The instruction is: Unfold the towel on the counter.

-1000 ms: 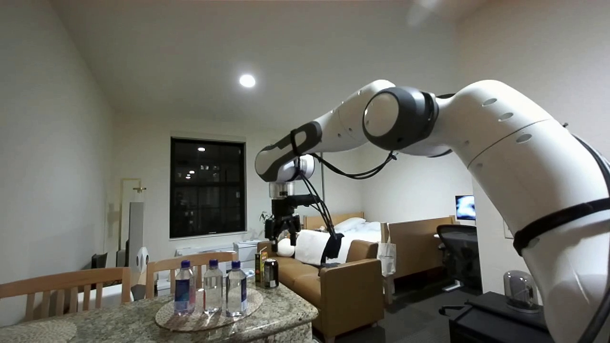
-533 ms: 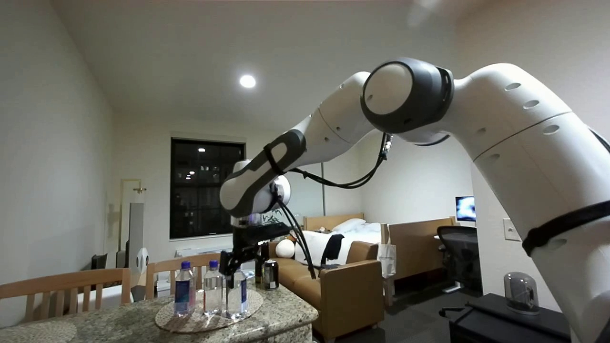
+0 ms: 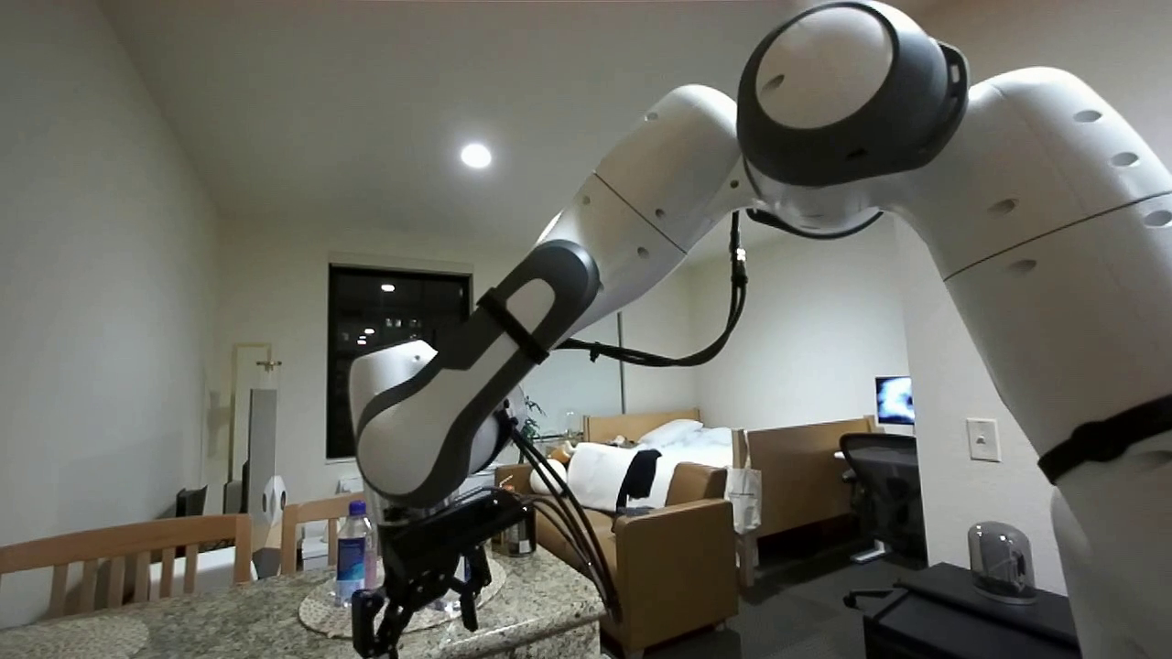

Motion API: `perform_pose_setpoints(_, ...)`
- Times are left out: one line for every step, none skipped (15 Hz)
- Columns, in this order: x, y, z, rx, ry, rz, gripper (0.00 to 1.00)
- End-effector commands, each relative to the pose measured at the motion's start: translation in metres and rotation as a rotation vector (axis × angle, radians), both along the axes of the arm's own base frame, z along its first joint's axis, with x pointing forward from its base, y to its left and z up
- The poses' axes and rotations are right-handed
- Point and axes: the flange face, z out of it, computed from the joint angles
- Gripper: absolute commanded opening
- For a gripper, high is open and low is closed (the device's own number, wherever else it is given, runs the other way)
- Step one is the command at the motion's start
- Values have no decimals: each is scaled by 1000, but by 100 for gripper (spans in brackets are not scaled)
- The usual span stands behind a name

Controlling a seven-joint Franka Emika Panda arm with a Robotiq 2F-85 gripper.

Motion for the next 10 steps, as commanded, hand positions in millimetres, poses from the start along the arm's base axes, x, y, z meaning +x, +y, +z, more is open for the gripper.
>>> perform_pose_setpoints(-25,-16,11,-19,3,-67,100)
perform_pose_setpoints(-27,-22,12,-5,15,-78,100)
perform_pose_setpoints(-28,-28,14,1,22,-88,100)
perform_pose_setpoints(-28,-34,15,6,28,-98,100)
perform_pose_setpoints(-28,-40,16,7,31,-109,100)
perform_pose_setpoints(-28,-47,17,12,34,-118,100)
perform_pose_setpoints(-28,-53,18,23,40,-126,100)
perform_pose_setpoints(-28,-59,18,42,49,-134,100)
perform_pose_setpoints(-28,-64,18,56,55,-144,100)
perform_pose_setpoints(-28,-69,18,71,62,-149,100)
